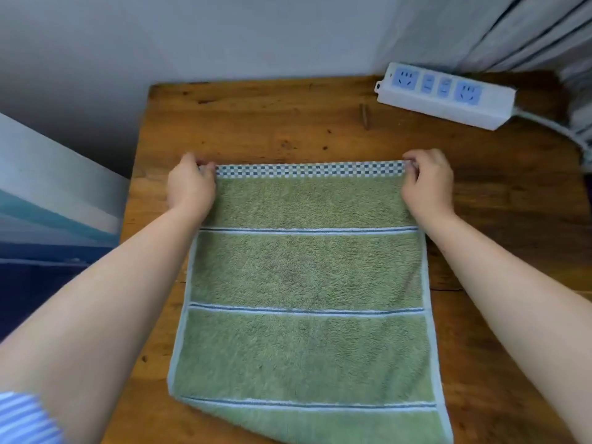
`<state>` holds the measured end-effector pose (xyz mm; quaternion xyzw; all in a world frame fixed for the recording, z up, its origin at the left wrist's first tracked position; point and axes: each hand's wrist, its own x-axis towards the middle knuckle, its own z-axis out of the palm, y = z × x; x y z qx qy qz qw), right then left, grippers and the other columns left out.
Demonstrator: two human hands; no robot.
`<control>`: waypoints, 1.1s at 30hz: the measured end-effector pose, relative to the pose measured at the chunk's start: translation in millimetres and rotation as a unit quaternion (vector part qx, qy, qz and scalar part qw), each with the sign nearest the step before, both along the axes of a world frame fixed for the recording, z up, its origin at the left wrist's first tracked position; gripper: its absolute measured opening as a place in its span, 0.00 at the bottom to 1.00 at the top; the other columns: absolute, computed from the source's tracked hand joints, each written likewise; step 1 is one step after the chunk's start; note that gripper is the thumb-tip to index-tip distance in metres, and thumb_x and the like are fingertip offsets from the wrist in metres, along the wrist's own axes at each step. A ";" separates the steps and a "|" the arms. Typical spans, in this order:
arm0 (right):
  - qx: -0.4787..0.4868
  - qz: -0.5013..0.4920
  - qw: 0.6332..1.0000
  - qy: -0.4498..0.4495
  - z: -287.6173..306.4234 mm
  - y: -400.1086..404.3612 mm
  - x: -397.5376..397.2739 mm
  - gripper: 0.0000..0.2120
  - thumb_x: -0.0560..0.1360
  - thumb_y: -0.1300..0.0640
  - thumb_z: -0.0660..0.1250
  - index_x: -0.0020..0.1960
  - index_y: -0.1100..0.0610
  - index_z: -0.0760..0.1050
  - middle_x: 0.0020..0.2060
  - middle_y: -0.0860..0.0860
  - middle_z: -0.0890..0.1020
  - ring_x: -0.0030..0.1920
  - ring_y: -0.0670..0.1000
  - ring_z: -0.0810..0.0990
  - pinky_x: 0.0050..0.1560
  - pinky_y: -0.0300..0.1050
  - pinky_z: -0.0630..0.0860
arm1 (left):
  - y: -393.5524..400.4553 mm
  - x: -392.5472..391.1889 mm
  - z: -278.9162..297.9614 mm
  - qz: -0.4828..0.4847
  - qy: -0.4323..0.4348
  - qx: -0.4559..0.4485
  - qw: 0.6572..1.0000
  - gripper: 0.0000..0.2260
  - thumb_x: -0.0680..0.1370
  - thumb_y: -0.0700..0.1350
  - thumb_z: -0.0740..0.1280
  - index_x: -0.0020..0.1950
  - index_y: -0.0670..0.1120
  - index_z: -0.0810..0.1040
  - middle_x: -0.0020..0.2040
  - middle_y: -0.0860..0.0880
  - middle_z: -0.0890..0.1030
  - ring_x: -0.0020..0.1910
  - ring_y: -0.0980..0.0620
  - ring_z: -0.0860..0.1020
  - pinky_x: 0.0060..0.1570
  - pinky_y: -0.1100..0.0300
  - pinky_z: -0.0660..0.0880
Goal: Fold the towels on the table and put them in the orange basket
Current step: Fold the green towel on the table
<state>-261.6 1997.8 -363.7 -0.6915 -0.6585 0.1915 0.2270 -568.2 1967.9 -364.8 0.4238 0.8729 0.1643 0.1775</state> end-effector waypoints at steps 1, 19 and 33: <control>0.005 -0.002 1.000 -0.004 -7.4 -1.8 0.7 0.14 0.75 0.69 0.56 0.58 0.68 0.74 0.55 0.66 0.75 0.58 0.62 0.72 0.55 0.42 0.62 | -0.6 0.9 -7.7 0.006 0.003 -0.004 1.000 0.16 0.79 0.48 0.59 0.60 0.38 0.71 0.58 0.37 0.76 0.58 0.38 0.73 0.51 0.51 0.70; -0.066 -0.058 0.996 -0.010 17.6 -170.4 9.8 0.19 0.70 0.70 0.62 0.61 0.70 0.68 0.57 0.67 0.73 0.59 0.64 0.70 0.61 0.50 0.63 | -187.7 6.6 18.8 -0.018 -0.144 -0.079 0.986 0.20 0.79 0.53 0.57 0.61 0.39 0.73 0.59 0.40 0.77 0.58 0.42 0.74 0.50 0.57 0.67; -0.230 -0.135 0.959 -0.100 22.2 -310.6 23.4 0.13 0.73 0.63 0.60 0.57 0.65 0.73 0.53 0.65 0.78 0.55 0.65 0.75 0.53 0.54 0.72 | -299.5 10.6 24.3 -0.019 -0.317 -0.086 0.944 0.12 0.78 0.40 0.63 0.60 0.39 0.74 0.55 0.41 0.78 0.49 0.46 0.76 0.41 0.59 0.76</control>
